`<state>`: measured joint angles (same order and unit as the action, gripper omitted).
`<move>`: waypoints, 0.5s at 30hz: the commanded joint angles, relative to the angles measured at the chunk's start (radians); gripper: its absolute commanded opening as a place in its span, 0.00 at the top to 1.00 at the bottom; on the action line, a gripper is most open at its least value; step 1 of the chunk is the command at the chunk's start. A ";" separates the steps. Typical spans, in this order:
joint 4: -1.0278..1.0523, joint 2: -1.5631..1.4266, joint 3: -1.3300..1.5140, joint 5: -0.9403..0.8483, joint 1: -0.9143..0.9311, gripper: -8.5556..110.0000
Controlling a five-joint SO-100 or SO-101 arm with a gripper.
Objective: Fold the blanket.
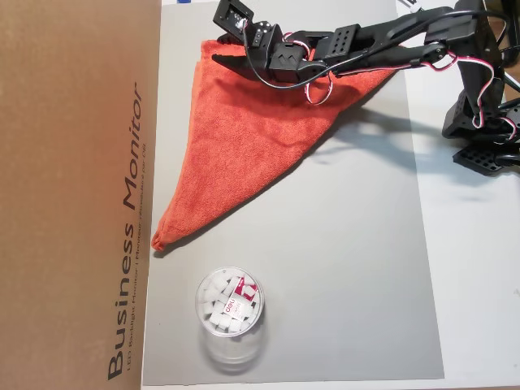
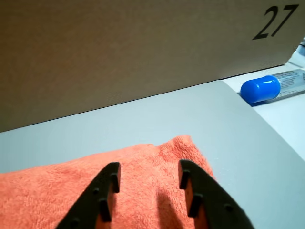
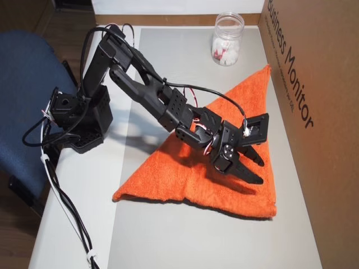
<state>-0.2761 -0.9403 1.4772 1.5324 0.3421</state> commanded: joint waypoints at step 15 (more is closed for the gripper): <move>-0.002 -0.189 0.078 0.011 0.000 0.82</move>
<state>-0.2761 -1.0170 1.5401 1.5463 0.3436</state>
